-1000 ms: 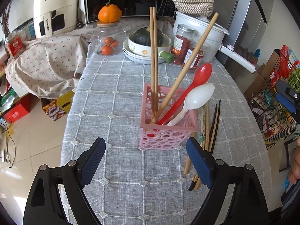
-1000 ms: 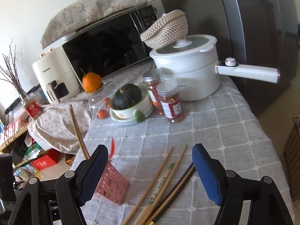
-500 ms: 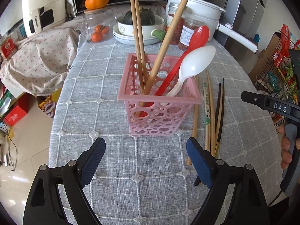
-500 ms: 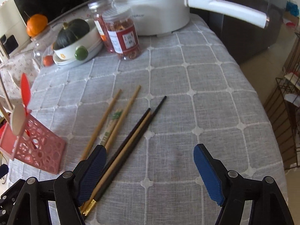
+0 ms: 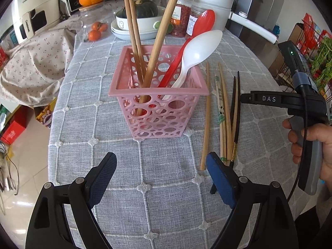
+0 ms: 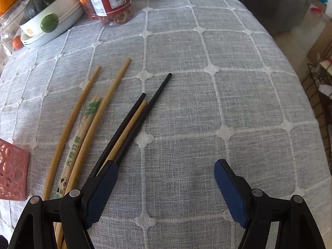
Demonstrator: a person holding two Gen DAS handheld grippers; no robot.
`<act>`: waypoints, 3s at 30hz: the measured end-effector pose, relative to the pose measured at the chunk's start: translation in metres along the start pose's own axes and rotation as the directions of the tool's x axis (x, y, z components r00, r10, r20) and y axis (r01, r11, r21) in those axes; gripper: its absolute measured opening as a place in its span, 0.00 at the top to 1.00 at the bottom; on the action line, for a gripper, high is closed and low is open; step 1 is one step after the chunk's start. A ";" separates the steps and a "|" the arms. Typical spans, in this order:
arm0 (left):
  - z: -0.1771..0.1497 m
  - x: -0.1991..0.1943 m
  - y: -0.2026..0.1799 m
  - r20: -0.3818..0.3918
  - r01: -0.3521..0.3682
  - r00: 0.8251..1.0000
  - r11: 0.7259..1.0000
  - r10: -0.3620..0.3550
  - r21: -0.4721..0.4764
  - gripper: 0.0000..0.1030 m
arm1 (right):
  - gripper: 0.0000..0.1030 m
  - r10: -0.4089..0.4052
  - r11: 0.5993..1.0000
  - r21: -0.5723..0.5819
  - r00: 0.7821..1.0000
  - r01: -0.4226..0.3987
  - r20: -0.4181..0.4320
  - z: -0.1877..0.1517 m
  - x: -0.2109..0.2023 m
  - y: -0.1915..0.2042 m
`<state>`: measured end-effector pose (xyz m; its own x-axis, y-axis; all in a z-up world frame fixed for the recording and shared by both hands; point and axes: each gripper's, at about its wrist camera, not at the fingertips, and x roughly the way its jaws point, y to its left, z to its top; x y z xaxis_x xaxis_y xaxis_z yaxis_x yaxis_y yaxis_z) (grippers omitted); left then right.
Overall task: Organize utensils
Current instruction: 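Move both tools back toward the remaining chopsticks on the cloth, then grasp a black chopstick with the right tool while the left tool grasps a wooden chopstick, then lift both chopsticks and carry them over the pink basket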
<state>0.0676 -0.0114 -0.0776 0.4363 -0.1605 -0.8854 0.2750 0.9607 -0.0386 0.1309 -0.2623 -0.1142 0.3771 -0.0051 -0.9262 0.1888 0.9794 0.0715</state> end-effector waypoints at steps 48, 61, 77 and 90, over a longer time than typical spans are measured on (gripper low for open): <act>0.026 0.001 -0.113 -0.079 0.135 0.990 0.963 -0.119 0.234 0.75 | 0.96 0.162 0.971 0.180 0.986 -0.154 -0.030 -0.004 -0.051 -0.081; 0.091 0.086 -0.132 -0.244 0.092 0.968 0.988 -0.059 0.126 0.95 | 0.96 0.225 0.952 0.213 0.974 -0.220 0.001 -0.008 -0.069 -0.117; 0.110 0.111 -0.144 -0.277 0.011 0.960 0.987 0.035 0.160 0.89 | 0.96 0.259 0.941 0.225 0.966 -0.254 0.008 -0.007 -0.073 -0.123; 0.106 0.087 -0.155 -0.158 0.025 0.987 0.986 0.001 0.164 0.94 | 0.96 0.256 0.945 0.201 0.966 -0.259 0.040 -0.007 -0.087 -0.117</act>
<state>0.1542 -0.1982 -0.0997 0.2961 -0.1214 -0.9474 0.4226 0.9062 0.0160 0.0699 -0.3753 -0.0448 0.4484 0.2378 -0.8616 0.2633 0.8860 0.3816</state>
